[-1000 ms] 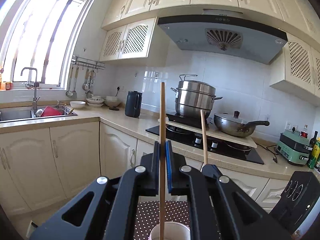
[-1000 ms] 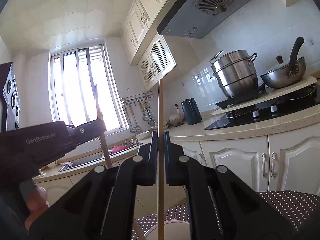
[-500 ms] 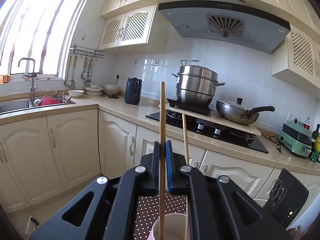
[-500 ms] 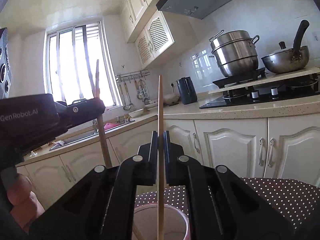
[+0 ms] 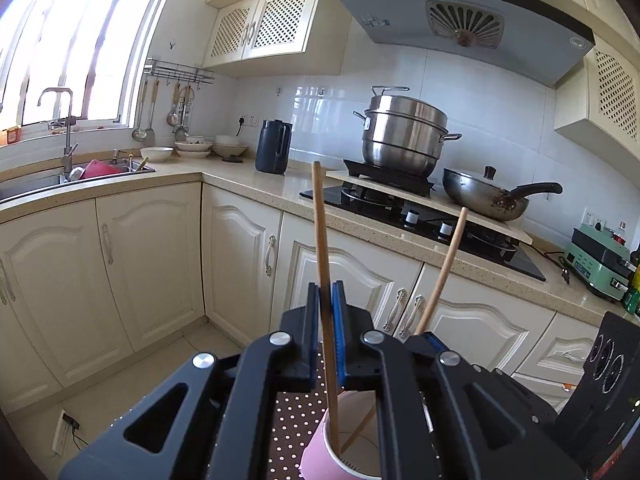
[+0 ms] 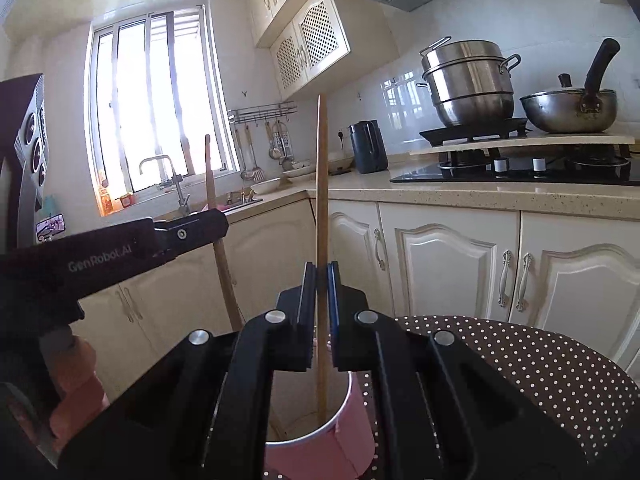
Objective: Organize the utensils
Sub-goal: 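Lower both chopsticks into the pink cup and open both grippers, then move both open grippers back down to the remaining chopsticks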
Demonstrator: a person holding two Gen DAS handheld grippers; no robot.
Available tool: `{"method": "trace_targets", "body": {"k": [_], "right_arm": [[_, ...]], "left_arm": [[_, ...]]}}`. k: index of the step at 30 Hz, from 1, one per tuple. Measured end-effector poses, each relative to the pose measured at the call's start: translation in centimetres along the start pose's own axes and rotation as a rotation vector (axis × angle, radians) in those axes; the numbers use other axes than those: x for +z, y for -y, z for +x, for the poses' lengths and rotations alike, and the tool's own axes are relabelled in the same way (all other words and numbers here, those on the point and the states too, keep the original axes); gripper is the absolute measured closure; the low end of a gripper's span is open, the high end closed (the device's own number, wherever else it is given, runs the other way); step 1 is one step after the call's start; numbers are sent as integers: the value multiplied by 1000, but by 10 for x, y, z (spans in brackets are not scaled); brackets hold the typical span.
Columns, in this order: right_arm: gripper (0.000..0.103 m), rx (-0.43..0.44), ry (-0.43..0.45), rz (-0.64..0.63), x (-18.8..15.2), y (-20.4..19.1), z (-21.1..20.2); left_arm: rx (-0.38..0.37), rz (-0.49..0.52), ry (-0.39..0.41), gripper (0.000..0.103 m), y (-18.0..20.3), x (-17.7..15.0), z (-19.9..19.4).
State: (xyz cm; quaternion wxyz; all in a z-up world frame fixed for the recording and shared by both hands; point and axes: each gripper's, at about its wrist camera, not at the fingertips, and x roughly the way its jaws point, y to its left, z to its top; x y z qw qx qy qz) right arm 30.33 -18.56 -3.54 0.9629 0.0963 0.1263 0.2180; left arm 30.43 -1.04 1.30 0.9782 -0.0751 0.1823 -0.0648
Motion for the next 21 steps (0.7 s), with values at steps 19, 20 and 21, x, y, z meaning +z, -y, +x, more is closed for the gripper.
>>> {"method": "trace_targets", "body": {"k": [19, 20, 21], "right_arm": [[42, -102, -26, 45, -4, 12, -42], [42, -107, -20, 41, -4, 11, -45], [42, -111, -14, 36, -4, 10, -48]], "left_arm": [[12, 102, 9, 58, 4, -28, -33], [15, 102, 12, 58, 4, -28, -36], [18, 102, 15, 57, 4, -29, -39]]}}
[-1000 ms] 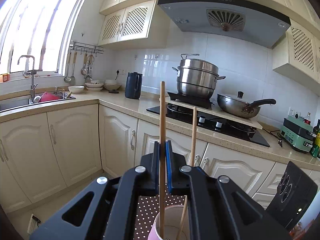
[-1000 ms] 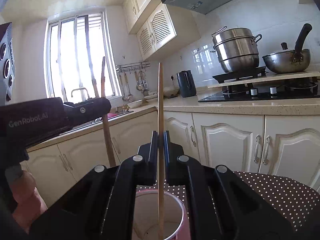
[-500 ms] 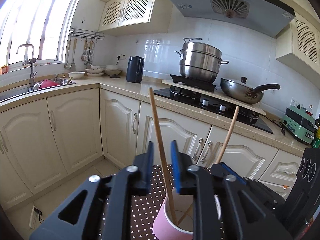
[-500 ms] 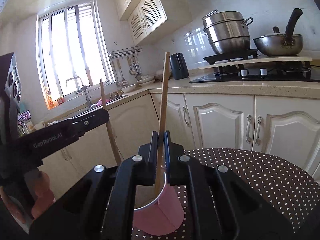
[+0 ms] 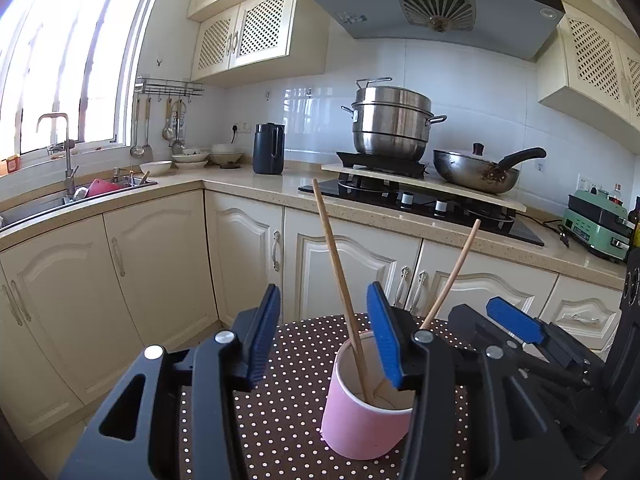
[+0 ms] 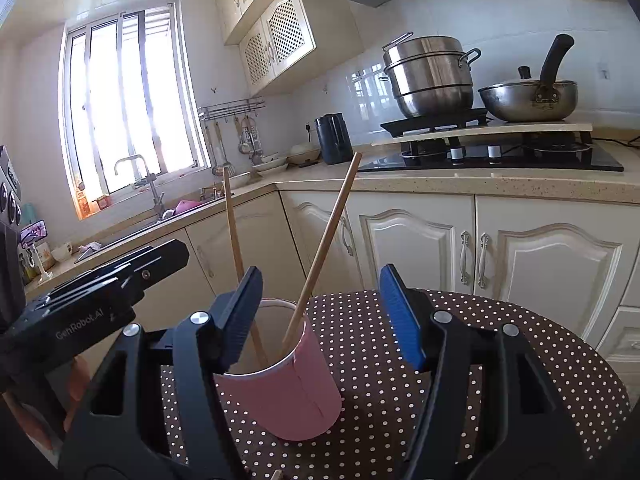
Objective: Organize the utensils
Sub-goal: 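Move both open grippers back down to the remaining chopsticks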
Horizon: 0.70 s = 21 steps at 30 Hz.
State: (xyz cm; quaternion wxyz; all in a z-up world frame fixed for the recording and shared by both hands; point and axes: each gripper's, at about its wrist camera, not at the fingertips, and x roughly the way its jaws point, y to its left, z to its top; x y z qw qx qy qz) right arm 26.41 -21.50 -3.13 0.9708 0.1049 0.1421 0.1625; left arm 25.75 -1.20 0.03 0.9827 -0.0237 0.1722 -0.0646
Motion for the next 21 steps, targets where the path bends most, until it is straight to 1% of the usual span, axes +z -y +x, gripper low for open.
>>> {"method": "trace_targets", "body": {"k": [10, 18, 21], "right_arm": [[42, 1, 30, 3, 2, -7, -29], [33, -16, 20, -2, 0, -13, -62], [29, -18, 15, 0, -4, -16, -75]], "left_arm": [[17, 29, 28, 53, 6, -7, -29], [26, 36, 35, 51, 0, -22, -62], [14, 38, 25, 50, -3, -30, -75]]}}
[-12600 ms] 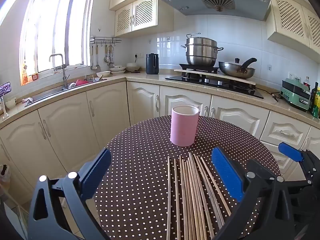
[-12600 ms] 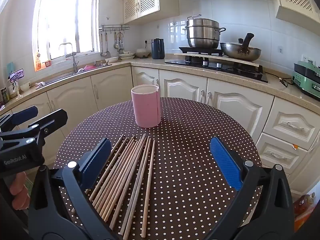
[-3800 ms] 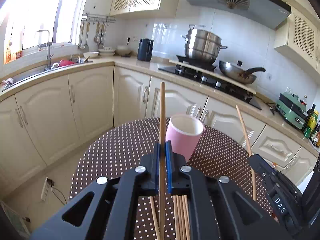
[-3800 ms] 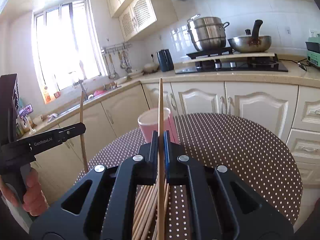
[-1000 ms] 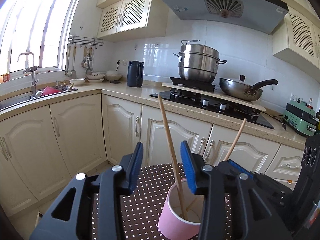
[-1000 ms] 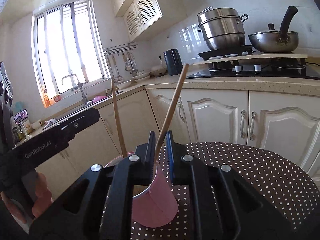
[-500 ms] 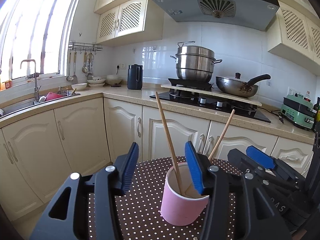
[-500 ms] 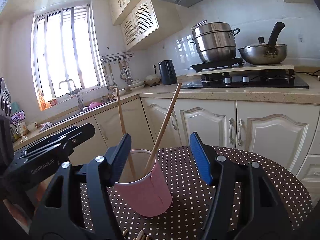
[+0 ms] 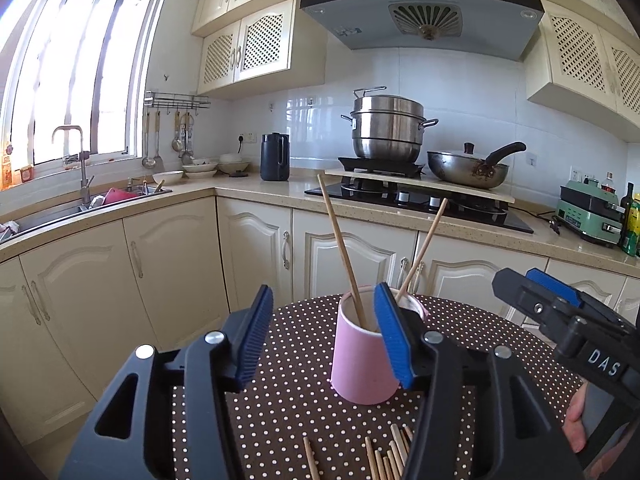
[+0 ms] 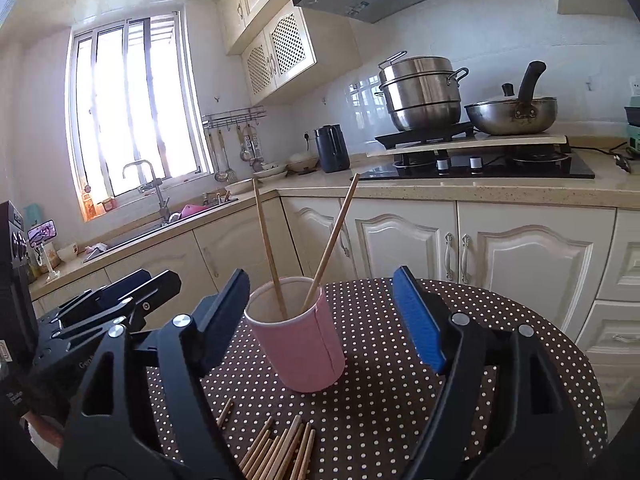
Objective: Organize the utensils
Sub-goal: 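Move both open grippers back down to the remaining chopsticks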
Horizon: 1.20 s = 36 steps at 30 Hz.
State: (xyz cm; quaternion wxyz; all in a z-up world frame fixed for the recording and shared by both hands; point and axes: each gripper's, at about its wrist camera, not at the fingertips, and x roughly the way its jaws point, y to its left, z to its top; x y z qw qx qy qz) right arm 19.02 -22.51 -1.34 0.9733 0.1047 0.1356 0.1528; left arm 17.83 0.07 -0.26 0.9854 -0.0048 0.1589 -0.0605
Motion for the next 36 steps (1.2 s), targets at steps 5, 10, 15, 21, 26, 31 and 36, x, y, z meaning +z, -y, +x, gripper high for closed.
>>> {"method": "trace_targets", "body": {"k": [5, 10, 15, 21, 26, 31, 36], "right_arm": [[27, 12, -33, 27, -9, -1, -13], [25, -5, -83, 29, -21, 0, -19], [24, -23, -155, 39, -35, 4, -22], [24, -50, -274, 36, -62, 5, -22], [24, -65, -350, 38, -83, 1, -23], [24, -95, -431, 11, -101, -3, -22], [24, -116, -489, 23, -116, -4, -21]], "left_arm": [[13, -7, -30, 50, -6, -13, -15], [36, -24, -87, 50, -15, -27, -22], [39, -25, -142, 50, -20, -44, -26], [35, -35, -227, 50, -22, -67, -27], [37, -43, -299, 50, -17, -86, -27], [30, -43, -354, 50, -12, -104, -29], [38, -59, -398, 50, -12, -120, -33]]}}
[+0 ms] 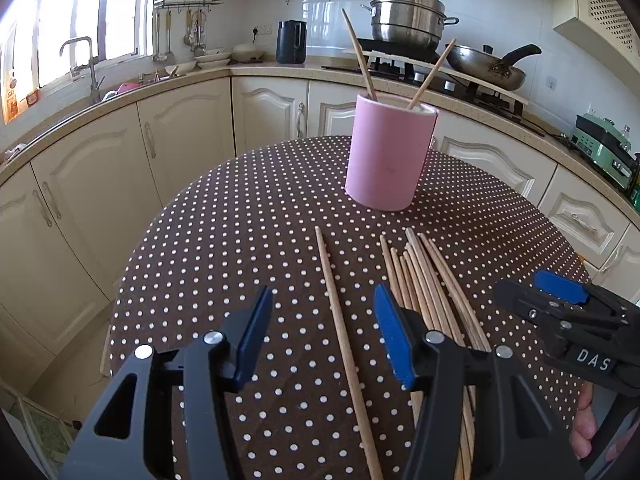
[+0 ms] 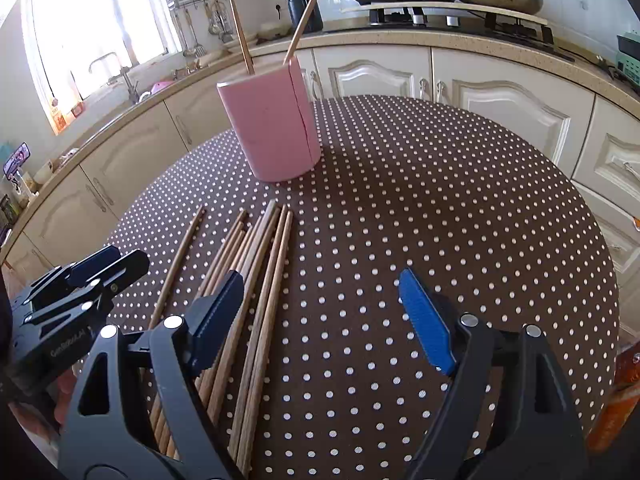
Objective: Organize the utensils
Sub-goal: 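Move both open grippers back down to the remaining chopsticks, then close the left gripper on a chopstick while the right gripper grasps another, then lift both chopsticks upright and carry them over the pink cup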
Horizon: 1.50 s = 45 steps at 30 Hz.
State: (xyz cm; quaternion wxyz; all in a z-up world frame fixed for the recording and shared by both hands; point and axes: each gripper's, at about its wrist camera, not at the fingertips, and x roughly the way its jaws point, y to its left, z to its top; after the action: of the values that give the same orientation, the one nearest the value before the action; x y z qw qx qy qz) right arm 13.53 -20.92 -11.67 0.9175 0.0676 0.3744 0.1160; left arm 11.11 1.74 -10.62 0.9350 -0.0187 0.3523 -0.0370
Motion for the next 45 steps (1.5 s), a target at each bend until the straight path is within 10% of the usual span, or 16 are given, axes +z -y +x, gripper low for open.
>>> {"method": "trace_targets", "body": {"k": [27, 37, 40, 45], "right_arm": [[28, -202, -136, -95, 1, -20, 35], [95, -159, -117, -166, 2, -35, 42], [97, -137, -113, -131, 4, -33, 40], [97, -89, -55, -81, 11, -21, 30]], "left_arm": [[38, -35, -121, 50, -2, -4, 27], [85, -10, -162, 50, 3, 9, 41], [114, -23, -159, 96, -3, 13, 46], [78, -3, -157, 97, -9, 17, 48]]}}
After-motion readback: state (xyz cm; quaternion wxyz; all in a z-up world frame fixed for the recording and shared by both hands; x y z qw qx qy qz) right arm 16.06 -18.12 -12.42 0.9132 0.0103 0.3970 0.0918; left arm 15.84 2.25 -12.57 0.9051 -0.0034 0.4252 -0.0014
